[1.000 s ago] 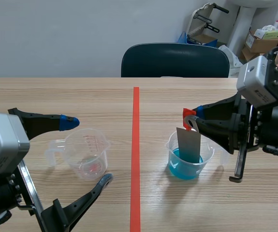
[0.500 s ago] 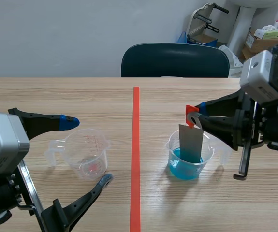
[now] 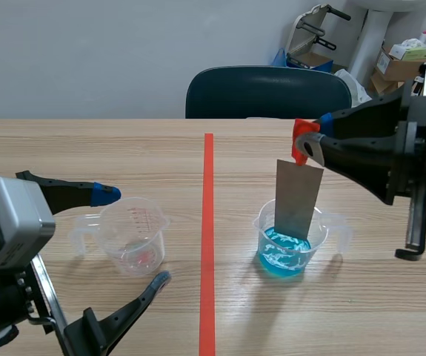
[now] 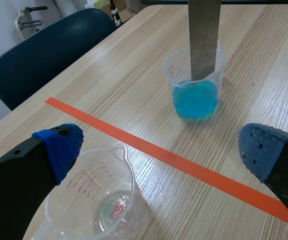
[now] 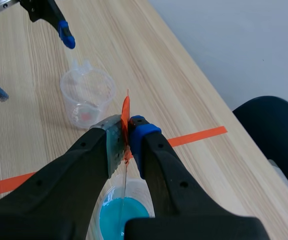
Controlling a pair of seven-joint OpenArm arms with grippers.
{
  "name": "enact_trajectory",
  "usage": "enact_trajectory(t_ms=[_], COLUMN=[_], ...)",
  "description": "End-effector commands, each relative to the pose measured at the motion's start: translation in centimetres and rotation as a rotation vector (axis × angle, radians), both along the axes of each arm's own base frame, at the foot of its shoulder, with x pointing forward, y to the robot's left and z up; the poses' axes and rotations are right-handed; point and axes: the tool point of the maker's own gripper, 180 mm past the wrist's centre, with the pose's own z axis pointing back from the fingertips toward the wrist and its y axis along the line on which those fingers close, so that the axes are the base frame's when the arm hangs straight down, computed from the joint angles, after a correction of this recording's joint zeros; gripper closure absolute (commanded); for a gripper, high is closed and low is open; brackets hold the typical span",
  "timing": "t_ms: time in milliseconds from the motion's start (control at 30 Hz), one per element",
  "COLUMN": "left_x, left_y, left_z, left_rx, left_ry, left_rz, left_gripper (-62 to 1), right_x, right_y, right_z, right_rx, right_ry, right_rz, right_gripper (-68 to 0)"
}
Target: Do the redox reaction experiment
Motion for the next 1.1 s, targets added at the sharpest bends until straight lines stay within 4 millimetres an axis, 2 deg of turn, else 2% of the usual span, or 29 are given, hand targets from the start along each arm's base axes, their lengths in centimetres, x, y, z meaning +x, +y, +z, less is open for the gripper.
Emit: enact_trajectory(t_ms=[0, 300, 767, 867, 1067], left_x=[0.2, 0.3, 0.3, 0.3, 0.3], left_y=[-0.3, -0.3, -0.3, -0.3, -0.3], left_z=[1.1, 1.1, 1.1, 1.1, 1.1], left_rx=[-0.030, -0.031, -0.031, -0.031, -0.031], left_ry=[-0.027, -0.028, -0.028, -0.028, -0.028], left_rz=[0.001, 0.001, 0.001, 0.001, 0.001], left_gripper=[-62.3, -62.3, -62.3, -62.3, -62.3], right_x=[0.0, -0.2, -1.0, -1.2, -1.1], right_y=[0.0, 0.4, 1.2, 1.3, 1.3], right_z=[1.5, 4.6, 8.3, 8.8, 8.6], right_rx=[0.016, 0.033, 0.060, 0.069, 0.059], right_ry=[-0.030, -0.049, -0.081, -0.081, -0.062], right_rz=[0.010, 0.005, 0.013, 0.015, 0.010], right_gripper=[-0.8, -0.8, -0.8, -0.8, -0.8])
